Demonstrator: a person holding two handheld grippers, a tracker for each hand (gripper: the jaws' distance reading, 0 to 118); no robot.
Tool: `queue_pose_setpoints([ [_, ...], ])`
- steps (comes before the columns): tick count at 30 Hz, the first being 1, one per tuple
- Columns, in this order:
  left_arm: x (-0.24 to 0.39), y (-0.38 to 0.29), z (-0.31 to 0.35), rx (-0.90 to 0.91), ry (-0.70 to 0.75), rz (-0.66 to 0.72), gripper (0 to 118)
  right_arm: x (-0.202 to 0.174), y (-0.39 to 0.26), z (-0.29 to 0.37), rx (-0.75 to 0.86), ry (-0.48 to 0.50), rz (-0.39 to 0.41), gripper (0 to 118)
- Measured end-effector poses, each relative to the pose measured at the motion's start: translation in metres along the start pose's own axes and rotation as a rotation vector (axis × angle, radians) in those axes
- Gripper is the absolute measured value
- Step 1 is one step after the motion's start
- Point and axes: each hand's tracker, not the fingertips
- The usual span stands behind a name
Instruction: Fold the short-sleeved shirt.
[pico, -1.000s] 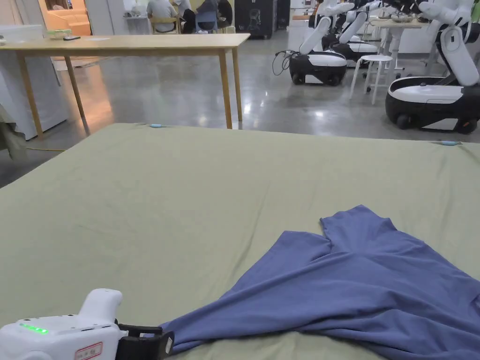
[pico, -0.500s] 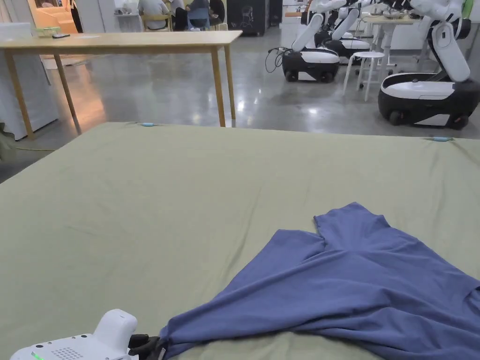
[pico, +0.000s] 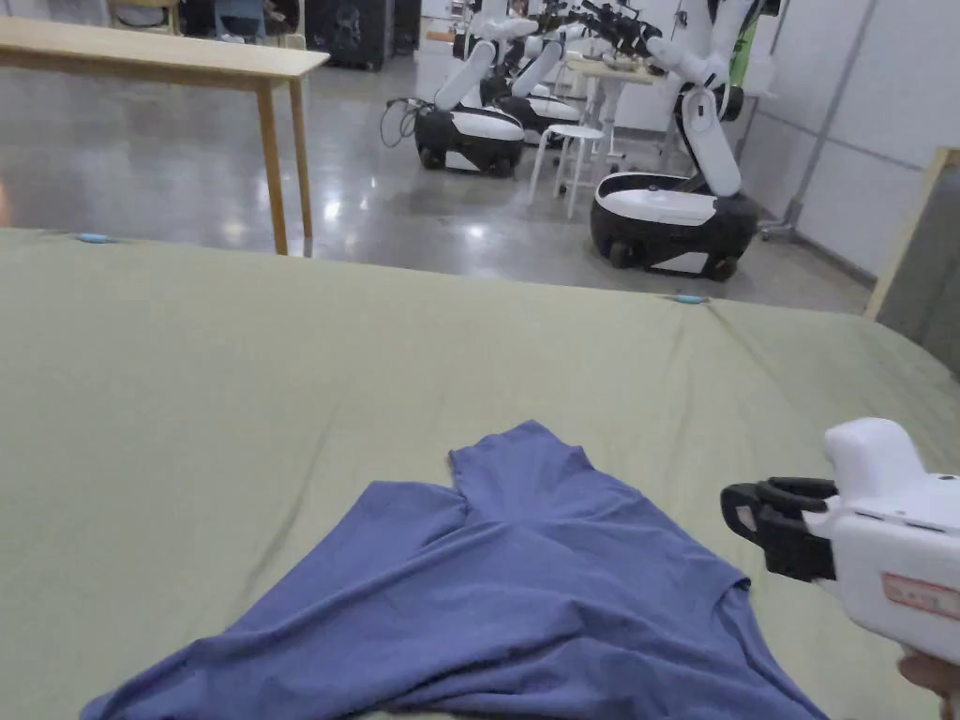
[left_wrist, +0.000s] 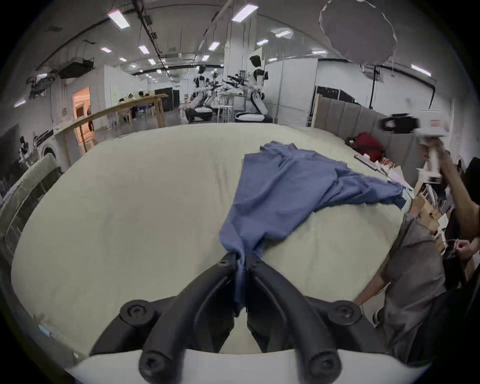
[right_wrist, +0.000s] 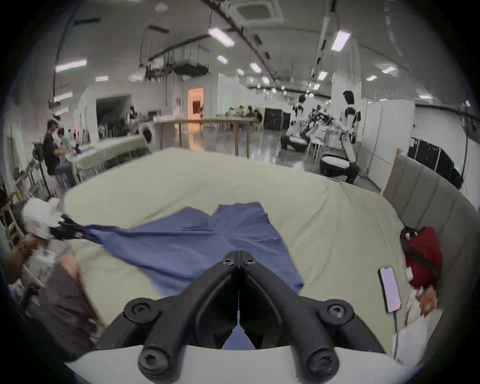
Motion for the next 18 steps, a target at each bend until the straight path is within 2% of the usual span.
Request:
queue_pose_setpoints([
  [2, 0.003, 0.001, 0.001, -0.002, -0.008, 0.008, 4, 0.035, 0.010, -0.068, -0.069, 0.004, 0.028, 2],
  [3, 0.012, 0.002, 0.002, -0.012, -0.016, 0.020, 4, 0.045, 0.017, -0.095, -0.091, -0.007, 0.019, 7],
  [4, 0.015, 0.002, 0.002, -0.017, -0.019, 0.030, 4, 0.054, 0.023, -0.123, -0.120, 0.002, 0.020, 32],
  [6, 0.021, 0.002, 0.004, -0.016, -0.019, 0.045, 4, 0.075, 0.028, -0.175, -0.183, 0.019, 0.029, 105],
  [7, 0.024, 0.005, 0.004, -0.016, -0.022, 0.055, 4, 0.078, 0.028, -0.200, -0.222, -0.003, 0.043, 118],
  [10, 0.029, 0.008, 0.006, -0.014, -0.022, 0.096, 4, 0.081, 0.028, -0.246, -0.311, -0.019, 0.082, 115],
  [15, 0.033, 0.013, 0.009, 0.006, -0.022, 0.119, 4, 0.079, 0.020, -0.293, -0.403, 0.009, 0.058, 114],
  [18, 0.034, 0.017, 0.009, 0.004, -0.023, 0.126, 4, 0.079, 0.011, -0.309, -0.475, 0.030, 0.010, 104],
])
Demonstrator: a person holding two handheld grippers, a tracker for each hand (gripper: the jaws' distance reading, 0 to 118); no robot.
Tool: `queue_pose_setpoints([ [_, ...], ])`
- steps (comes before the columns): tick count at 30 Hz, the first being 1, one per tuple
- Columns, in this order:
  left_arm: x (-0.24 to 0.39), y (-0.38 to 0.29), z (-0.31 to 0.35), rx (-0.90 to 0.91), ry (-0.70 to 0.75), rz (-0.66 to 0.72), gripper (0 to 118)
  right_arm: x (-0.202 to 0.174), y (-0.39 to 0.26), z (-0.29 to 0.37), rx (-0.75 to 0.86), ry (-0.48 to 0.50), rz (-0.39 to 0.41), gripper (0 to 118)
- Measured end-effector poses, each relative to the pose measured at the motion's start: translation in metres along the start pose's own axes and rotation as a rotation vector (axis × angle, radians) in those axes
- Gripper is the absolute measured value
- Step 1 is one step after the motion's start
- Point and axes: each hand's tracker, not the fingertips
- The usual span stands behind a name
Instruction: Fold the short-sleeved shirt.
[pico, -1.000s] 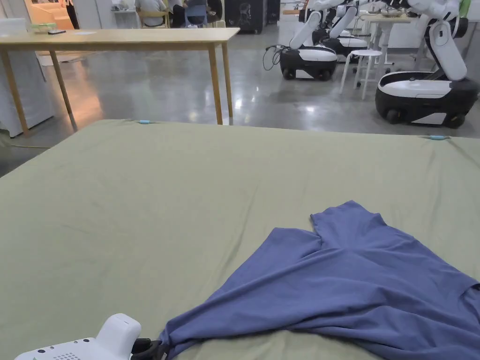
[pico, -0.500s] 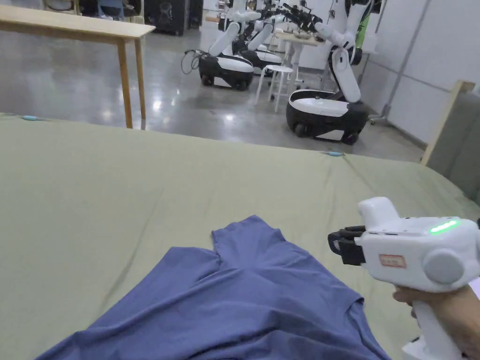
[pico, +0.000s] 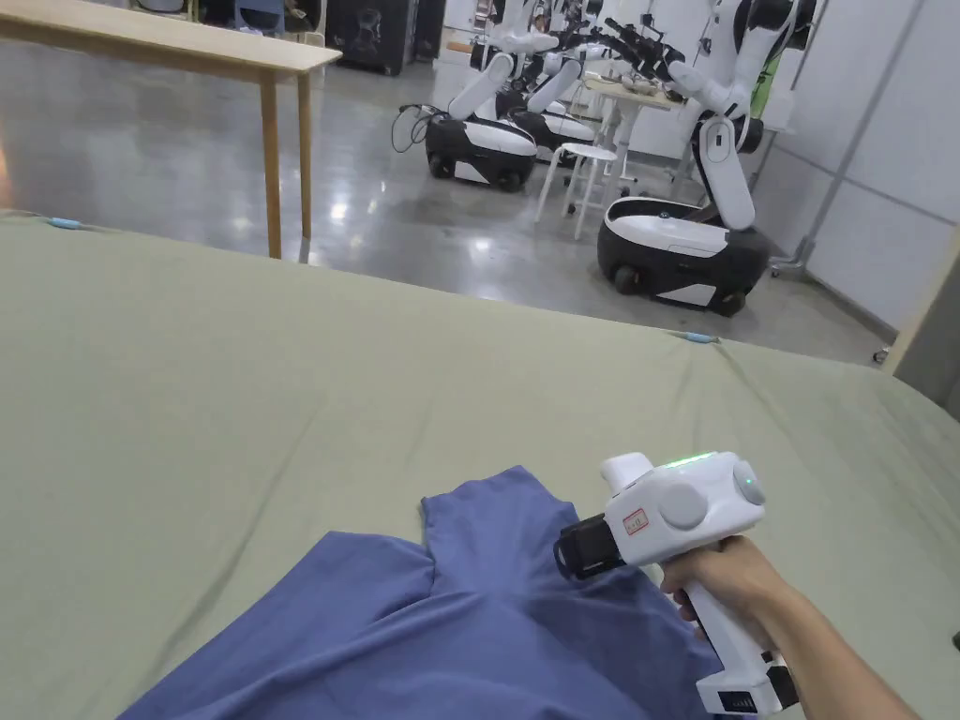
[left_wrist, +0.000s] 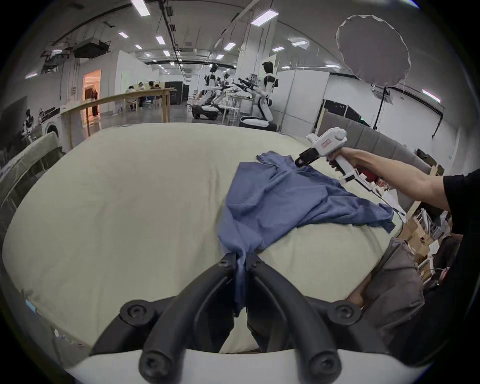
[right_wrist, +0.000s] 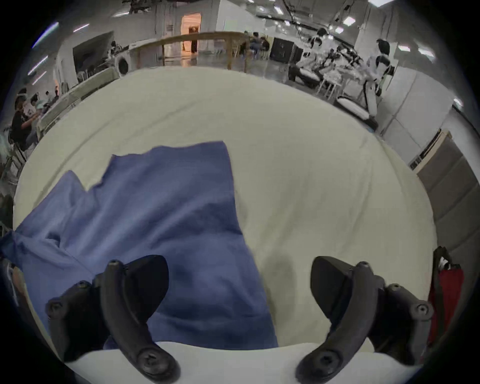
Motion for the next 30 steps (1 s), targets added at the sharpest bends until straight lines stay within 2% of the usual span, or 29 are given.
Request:
queue_pose_setpoints([
  [1, -0.001, 0.001, -0.001, 0.000, 0.000, 0.005, 4, -0.004, -0.002, -0.003, -0.036, 0.009, 0.009, 104],
  [2, -0.002, 0.002, -0.002, 0.000, -0.010, 0.018, 4, -0.006, -0.004, -0.002, -0.022, 0.052, 0.008, 94],
  [4, -0.002, 0.003, -0.003, 0.005, -0.019, 0.035, 4, -0.011, -0.008, 0.005, 0.014, 0.028, 0.009, 77],
  [5, -0.003, 0.003, -0.003, 0.007, -0.021, 0.033, 4, -0.013, -0.009, 0.009, 0.019, 0.049, 0.000, 66],
  [6, -0.002, 0.004, -0.003, 0.008, -0.019, 0.030, 4, -0.015, -0.009, 0.012, 0.023, 0.066, -0.003, 49],
  [7, 0.000, 0.006, -0.004, 0.009, -0.018, 0.023, 4, -0.017, -0.013, 0.016, 0.037, 0.045, 0.019, 17],
  [8, 0.001, 0.008, -0.004, 0.010, -0.015, 0.014, 4, -0.021, -0.014, 0.018, 0.047, 0.010, 0.056, 2],
  [11, 0.001, 0.009, -0.005, 0.014, -0.021, 0.009, 4, -0.027, -0.024, 0.037, 0.108, 0.003, 0.022, 1],
  [15, -0.003, 0.012, -0.004, 0.033, -0.018, 0.021, 4, -0.025, -0.051, 0.093, 0.264, 0.140, -0.092, 1],
  [17, -0.005, 0.015, -0.004, 0.047, -0.042, 0.021, 4, -0.025, -0.075, 0.135, 0.404, 0.159, -0.154, 1],
  [20, 0.002, 0.028, -0.006, 0.079, -0.063, 0.007, 4, -0.028, -0.116, 0.201, 0.557, 0.128, -0.234, 2],
  [24, 0.008, 0.045, -0.009, 0.113, -0.064, 0.002, 4, -0.043, -0.169, 0.276, 0.677, -0.033, -0.243, 2],
  [26, 0.011, 0.050, -0.009, 0.152, -0.048, 0.005, 4, -0.050, -0.196, 0.308, 0.708, -0.038, -0.238, 2],
  [30, 0.017, 0.061, -0.016, 0.181, -0.084, 0.023, 4, -0.063, -0.228, 0.344, 0.749, -0.119, -0.257, 2],
])
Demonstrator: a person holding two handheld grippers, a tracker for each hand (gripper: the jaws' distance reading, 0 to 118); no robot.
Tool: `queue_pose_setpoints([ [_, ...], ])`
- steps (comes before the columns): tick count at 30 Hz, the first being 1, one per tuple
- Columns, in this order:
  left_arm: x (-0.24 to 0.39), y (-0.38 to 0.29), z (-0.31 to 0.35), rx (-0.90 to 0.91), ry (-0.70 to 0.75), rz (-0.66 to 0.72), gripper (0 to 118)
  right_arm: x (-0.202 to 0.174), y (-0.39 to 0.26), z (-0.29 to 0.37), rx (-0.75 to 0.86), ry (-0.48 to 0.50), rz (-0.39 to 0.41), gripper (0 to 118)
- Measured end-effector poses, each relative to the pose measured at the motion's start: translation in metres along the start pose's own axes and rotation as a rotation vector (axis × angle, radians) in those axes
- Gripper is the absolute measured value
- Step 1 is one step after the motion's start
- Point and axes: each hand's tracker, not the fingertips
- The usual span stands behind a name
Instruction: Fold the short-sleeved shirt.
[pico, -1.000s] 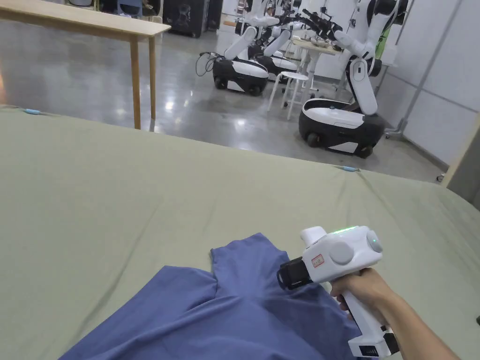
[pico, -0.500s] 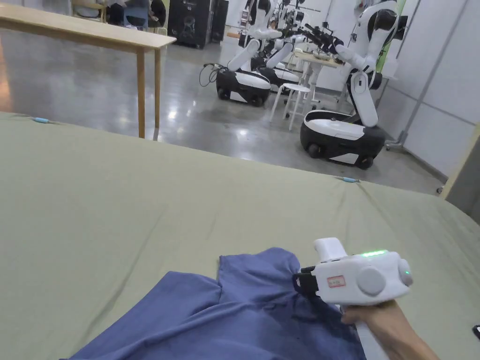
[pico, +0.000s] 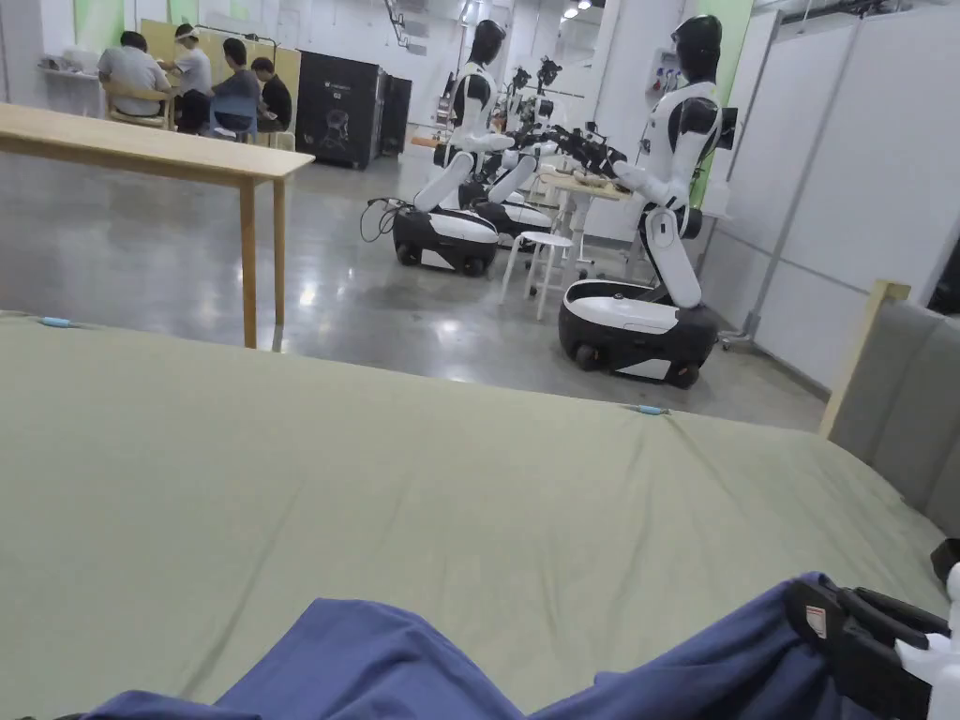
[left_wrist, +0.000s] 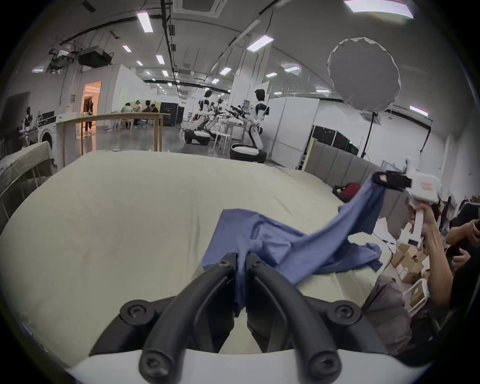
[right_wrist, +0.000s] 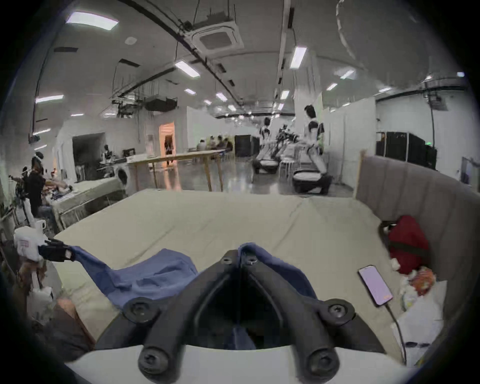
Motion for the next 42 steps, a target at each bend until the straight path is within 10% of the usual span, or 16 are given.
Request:
queue_pose_setpoints([
  [13, 0.022, 0.235, -0.024, 0.251, -0.073, 0.105, 4, 0.016, 0.181, -0.005, 0.239, -0.098, 0.069, 2],
  [20, 0.038, 0.376, -0.005, 0.380, 0.133, 0.035, 4, 0.029, 0.315, -0.023, 0.337, -0.232, 0.142, 2],
  [42, -0.004, 0.513, -0.060, 0.511, 0.319, 0.044, 4, 0.041, 0.454, -0.186, 0.378, -0.245, -0.004, 2],
])
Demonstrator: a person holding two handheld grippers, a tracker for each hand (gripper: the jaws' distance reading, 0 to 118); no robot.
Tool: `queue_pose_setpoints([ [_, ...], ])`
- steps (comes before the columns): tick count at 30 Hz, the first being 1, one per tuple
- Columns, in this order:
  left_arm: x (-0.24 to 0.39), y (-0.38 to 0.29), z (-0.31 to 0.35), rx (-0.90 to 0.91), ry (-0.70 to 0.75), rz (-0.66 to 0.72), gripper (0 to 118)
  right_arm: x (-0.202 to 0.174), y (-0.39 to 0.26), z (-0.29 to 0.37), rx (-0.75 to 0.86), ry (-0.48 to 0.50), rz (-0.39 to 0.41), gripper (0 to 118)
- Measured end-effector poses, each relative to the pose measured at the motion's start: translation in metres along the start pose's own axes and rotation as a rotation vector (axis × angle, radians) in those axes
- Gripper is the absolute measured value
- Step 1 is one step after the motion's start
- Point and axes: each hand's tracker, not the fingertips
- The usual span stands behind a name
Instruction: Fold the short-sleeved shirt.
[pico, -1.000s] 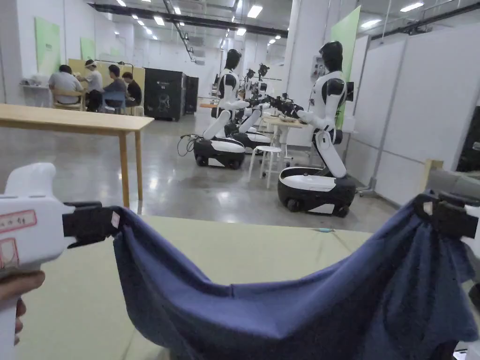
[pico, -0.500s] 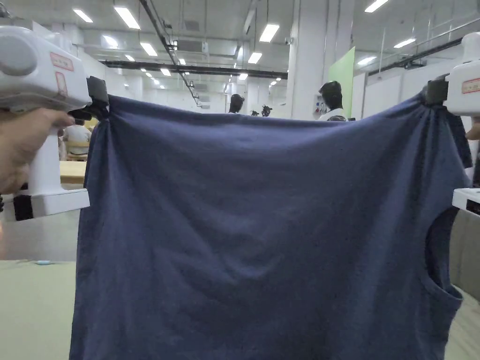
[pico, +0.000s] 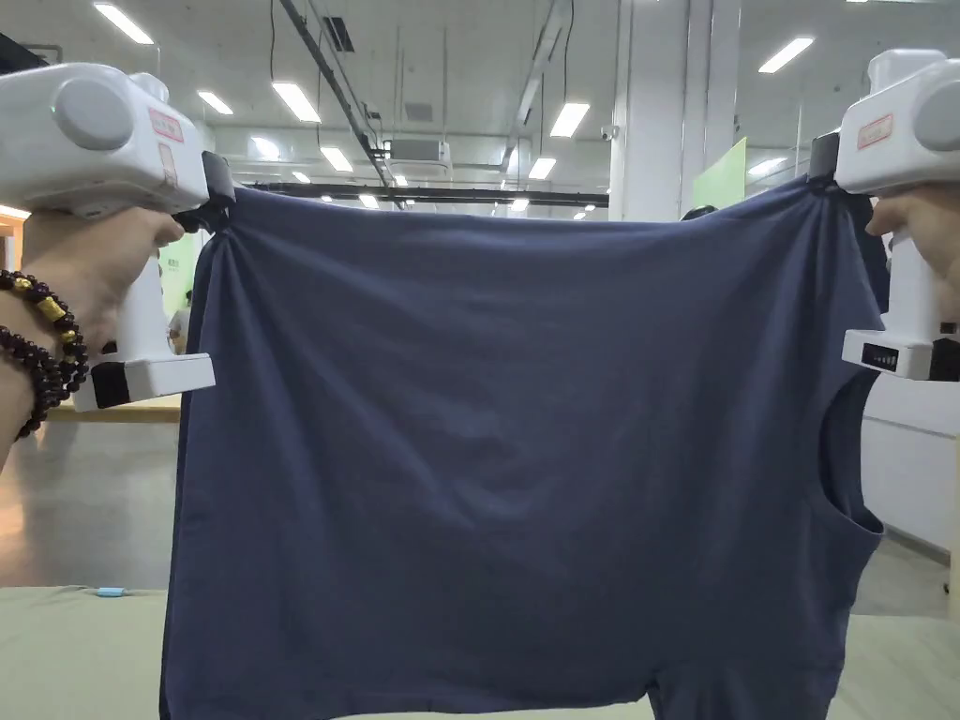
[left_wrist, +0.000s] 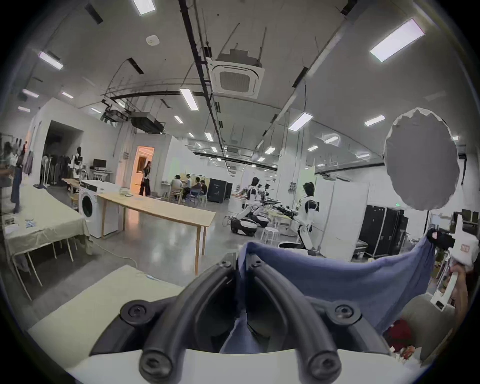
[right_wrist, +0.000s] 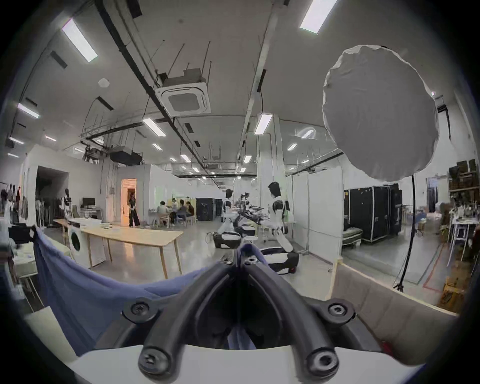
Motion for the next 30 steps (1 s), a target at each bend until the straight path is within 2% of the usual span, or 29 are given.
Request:
queue_pose_setpoints([
  [1, -0.003, -0.001, -0.006, -0.004, -0.001, 0.004, 4, 0.000, -0.004, -0.005, 0.006, -0.001, -0.007, 2],
  [4, -0.003, -0.013, -0.018, -0.003, 0.021, -0.024, 4, 0.008, -0.018, -0.018, -0.028, 0.060, -0.134, 2],
  [7, -0.008, -0.029, -0.030, -0.015, 0.003, -0.035, 4, 0.004, -0.034, -0.027, -0.036, 0.026, -0.069, 2],
  [17, -0.030, -0.118, -0.074, -0.111, -0.004, -0.001, 4, 0.008, -0.124, -0.042, -0.093, 0.063, -0.113, 2],
  [23, -0.033, -0.186, -0.089, -0.200, -0.001, -0.015, 4, 0.013, -0.195, -0.048, -0.194, 0.050, -0.149, 2],
  [30, -0.032, -0.223, -0.092, -0.264, -0.016, -0.058, 4, 0.016, -0.237, -0.044, -0.252, 0.055, -0.130, 2],
])
